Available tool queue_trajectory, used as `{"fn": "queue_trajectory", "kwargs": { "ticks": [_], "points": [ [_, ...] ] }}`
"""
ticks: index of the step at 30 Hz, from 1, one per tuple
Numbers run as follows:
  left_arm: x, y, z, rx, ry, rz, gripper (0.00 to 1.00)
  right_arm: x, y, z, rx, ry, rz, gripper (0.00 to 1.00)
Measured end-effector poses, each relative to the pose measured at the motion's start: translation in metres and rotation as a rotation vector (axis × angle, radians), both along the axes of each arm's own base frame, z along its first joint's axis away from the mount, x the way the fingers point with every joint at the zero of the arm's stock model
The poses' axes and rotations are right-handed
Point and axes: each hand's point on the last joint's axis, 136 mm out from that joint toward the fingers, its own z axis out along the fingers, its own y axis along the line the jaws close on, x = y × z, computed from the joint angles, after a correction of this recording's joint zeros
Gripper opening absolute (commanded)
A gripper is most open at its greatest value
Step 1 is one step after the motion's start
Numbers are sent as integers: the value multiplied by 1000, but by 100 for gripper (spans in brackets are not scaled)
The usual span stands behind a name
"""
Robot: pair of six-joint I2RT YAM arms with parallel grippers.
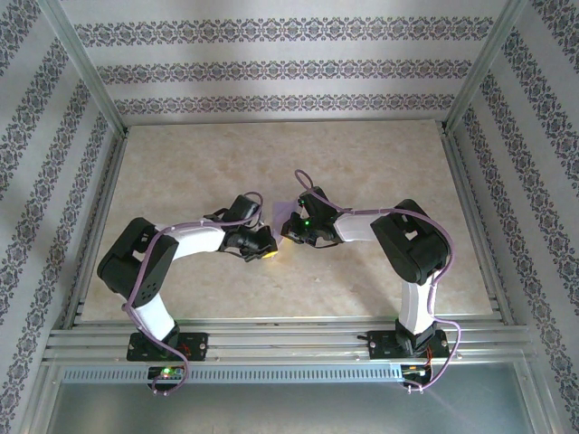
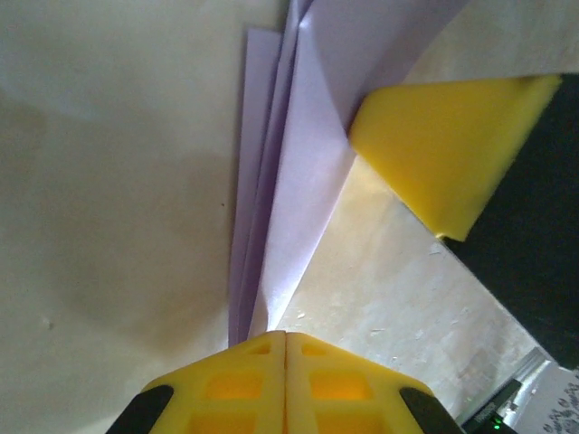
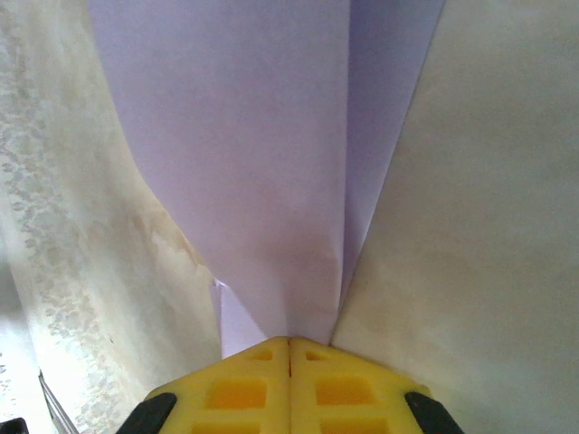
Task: Fold a paper plane with a square sheet of paper (pick it up from the middle)
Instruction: Fold the wing for the fifth time at the center of the table.
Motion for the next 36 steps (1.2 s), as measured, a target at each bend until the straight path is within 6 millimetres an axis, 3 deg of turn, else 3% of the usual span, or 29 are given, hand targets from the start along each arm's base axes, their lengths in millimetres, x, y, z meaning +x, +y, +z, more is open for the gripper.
{"fn": "queue_trajectory", "kwargs": {
  "ticks": [4, 16, 23, 36],
  "points": [
    [-3, 3, -9, 39, 8, -11, 5, 0, 1, 0, 3, -2, 1, 7],
    [-3, 3, -9, 69, -1, -38, 2, 0, 1, 4, 3, -31, 31, 8],
    [-3, 4, -9, 73, -8, -49, 2, -11, -1, 7, -7, -33, 88, 6],
    [-3, 3, -10, 77, -14, -56, 1, -23, 14, 12, 40, -42, 157, 6]
  ]
}}
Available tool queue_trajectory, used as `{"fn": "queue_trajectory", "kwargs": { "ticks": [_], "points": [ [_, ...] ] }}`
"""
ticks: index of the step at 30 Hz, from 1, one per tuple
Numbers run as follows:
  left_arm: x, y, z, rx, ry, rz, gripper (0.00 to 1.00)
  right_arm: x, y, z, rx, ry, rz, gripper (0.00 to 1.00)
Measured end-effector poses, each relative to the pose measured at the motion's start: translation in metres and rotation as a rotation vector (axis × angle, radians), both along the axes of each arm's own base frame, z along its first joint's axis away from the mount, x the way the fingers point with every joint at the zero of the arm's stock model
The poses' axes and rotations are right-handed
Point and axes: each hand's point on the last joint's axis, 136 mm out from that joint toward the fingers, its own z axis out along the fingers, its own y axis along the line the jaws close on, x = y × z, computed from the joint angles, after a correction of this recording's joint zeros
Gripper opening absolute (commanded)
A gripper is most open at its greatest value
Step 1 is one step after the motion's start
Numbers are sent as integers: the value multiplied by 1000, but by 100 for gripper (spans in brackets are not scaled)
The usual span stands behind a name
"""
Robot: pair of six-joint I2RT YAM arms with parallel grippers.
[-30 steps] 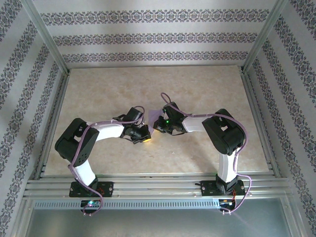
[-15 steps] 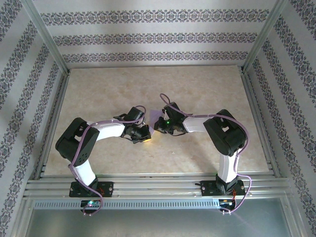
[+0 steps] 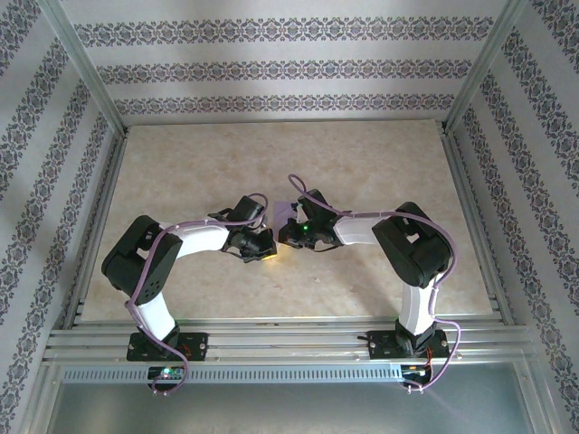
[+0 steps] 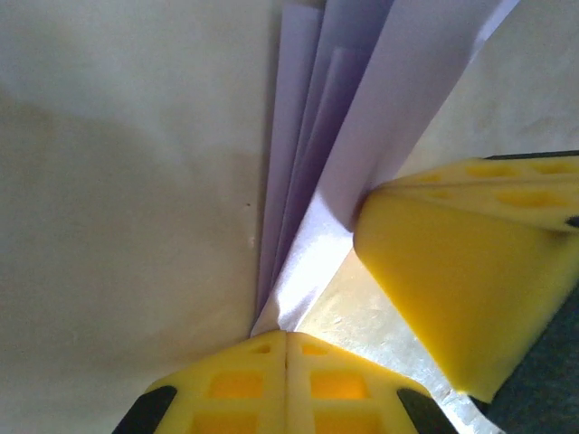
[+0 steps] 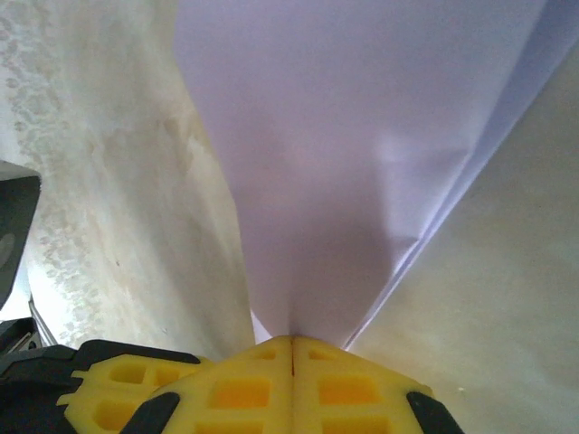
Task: Fold a paper plane with a square sheet of paper (pick it up from the middle)
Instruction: Fold the wing for the fifth time at the center of the table.
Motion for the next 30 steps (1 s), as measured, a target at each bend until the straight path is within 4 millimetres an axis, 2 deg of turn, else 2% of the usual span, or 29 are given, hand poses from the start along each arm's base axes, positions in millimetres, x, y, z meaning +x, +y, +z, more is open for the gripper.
{"fn": "queue_trajectory", "kwargs": {
  "ticks": [20, 30],
  "points": [
    [-2, 0, 1, 42, -20, -20, 2, 2, 2, -10, -28, 65, -29, 4],
    [-29, 9, 2, 92, 31, -53, 2, 3, 1, -10, -28, 76, -43, 4]
  ]
}}
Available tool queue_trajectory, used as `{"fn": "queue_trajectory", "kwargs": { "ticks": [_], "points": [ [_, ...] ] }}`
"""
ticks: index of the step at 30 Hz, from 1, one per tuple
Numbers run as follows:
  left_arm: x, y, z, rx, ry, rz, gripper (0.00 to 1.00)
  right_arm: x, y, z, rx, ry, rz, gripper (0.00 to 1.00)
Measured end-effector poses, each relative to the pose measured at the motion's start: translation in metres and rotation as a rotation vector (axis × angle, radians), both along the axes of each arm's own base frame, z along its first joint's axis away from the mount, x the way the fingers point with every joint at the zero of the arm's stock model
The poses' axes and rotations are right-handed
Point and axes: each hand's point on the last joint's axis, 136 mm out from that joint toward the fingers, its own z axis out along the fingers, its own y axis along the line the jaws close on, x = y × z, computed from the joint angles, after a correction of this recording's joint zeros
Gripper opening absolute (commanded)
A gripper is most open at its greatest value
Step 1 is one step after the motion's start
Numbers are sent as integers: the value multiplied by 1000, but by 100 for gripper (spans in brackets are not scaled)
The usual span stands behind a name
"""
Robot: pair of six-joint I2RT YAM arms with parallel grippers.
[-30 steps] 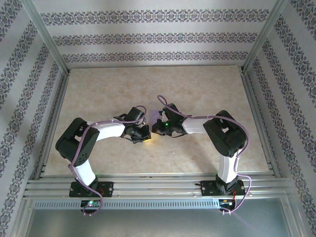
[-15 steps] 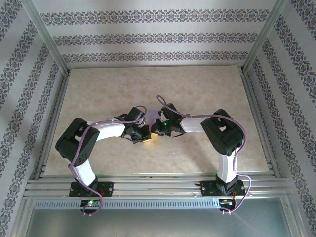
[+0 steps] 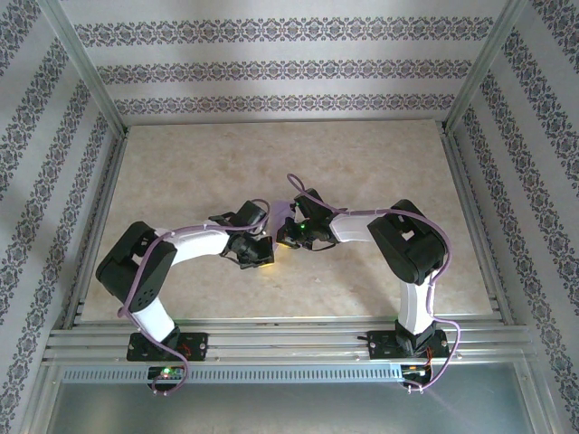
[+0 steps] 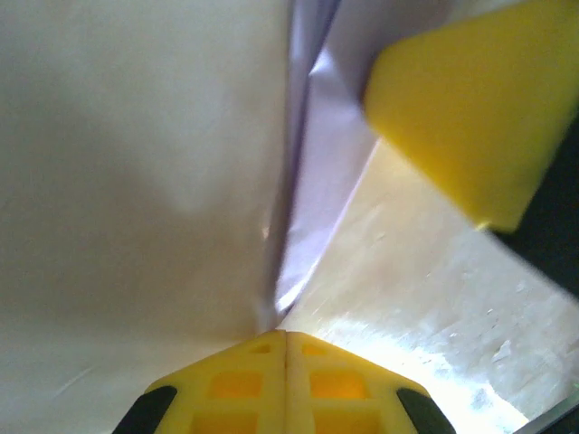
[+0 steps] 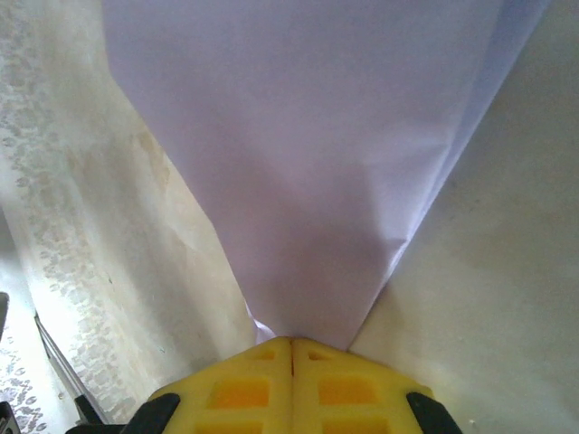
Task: Fold a paper plane with a square sheet of paper (pick it up from the middle)
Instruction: Fold the wing for the fifth time at the center of the table.
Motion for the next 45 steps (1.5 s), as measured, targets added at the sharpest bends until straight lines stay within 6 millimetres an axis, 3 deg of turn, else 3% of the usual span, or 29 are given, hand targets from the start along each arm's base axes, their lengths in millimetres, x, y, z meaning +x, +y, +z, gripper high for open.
{"fn": "queue_trajectory", "kwargs": {
  "ticks": [4, 11, 24, 32, 39, 45],
  "points": [
    [1, 1, 10, -9, -14, 4, 2, 0, 0, 0, 0, 0, 0, 4],
    [45, -7, 45, -106, -148, 59, 1, 1, 1, 1, 6, 10, -14, 4],
    [54, -11, 37, -127, -150, 77, 0, 2, 2, 1, 21, 15, -25, 4],
    [40, 5, 17, -71, -124, 105, 0, 4, 1, 1, 30, 18, -37, 4],
    [45, 0, 21, -101, -134, 111, 0, 4, 1, 1, 31, 18, -36, 4],
    [47, -2, 8, -89, -115, 111, 0, 5, 2, 2, 43, 9, -34, 4]
  ]
}}
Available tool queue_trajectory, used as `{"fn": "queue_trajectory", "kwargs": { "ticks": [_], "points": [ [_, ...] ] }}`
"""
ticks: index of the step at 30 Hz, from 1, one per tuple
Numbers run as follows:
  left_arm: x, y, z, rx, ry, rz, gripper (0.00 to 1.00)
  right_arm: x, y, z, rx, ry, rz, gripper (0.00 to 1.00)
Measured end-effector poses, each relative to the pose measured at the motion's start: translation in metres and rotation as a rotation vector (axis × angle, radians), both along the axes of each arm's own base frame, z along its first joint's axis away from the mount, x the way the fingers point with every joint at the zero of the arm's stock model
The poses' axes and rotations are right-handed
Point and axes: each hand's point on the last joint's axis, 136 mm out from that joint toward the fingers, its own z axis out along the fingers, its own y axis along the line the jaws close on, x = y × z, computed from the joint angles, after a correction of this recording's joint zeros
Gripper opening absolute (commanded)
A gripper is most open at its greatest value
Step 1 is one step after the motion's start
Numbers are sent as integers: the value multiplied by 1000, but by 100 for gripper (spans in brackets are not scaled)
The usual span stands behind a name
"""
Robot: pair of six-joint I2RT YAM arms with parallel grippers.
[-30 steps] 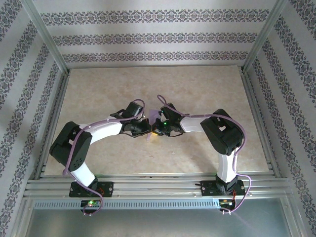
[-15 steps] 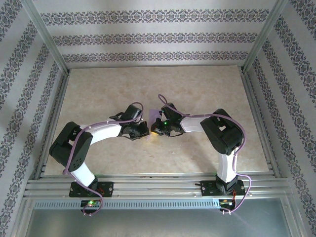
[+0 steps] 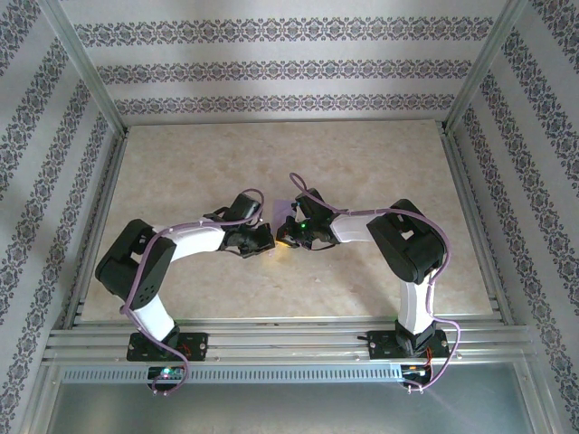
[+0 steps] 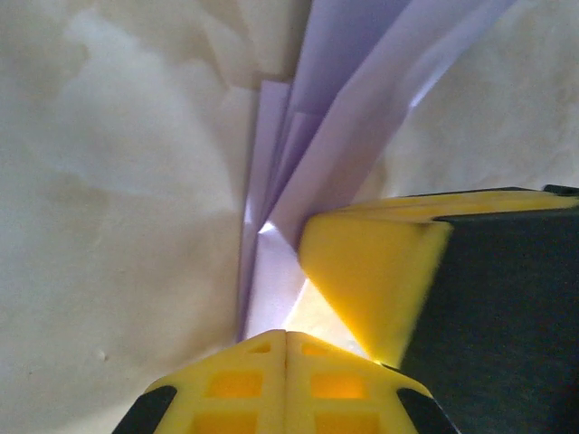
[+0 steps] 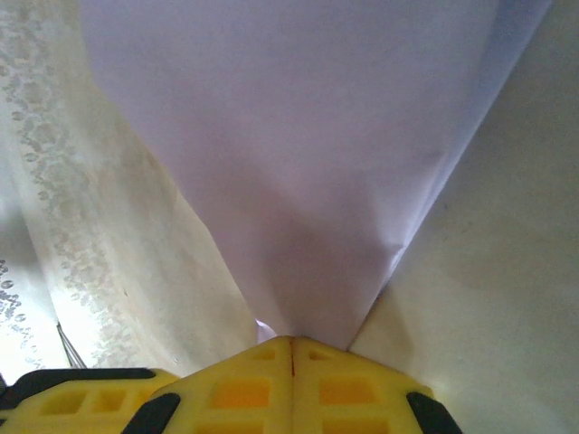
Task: Fold a paper plane with a square sheet of paper (pick it up from the middle)
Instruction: Fold the wing for the fifth time at the center of the table.
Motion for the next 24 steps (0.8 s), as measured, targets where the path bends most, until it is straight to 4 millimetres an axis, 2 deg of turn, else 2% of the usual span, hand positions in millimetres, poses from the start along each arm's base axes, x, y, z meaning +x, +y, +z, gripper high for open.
{"fn": "queue_trajectory", "kwargs": {
  "ticks": [9, 17, 21, 24],
  "points": [
    [-1, 3, -9, 21, 15, 5, 0, 4, -5, 5, 61, -22, 3, 6],
    [-1, 3, -9, 24, 13, 6, 0, 49, -38, 43, 79, -185, -39, 7],
    [-1, 3, -9, 26, 12, 3, 0, 55, -37, 46, 73, -219, -10, 6],
    [-1, 3, -10, 28, 11, -1, 0, 56, -31, 40, 70, -223, 25, 6]
  ]
}}
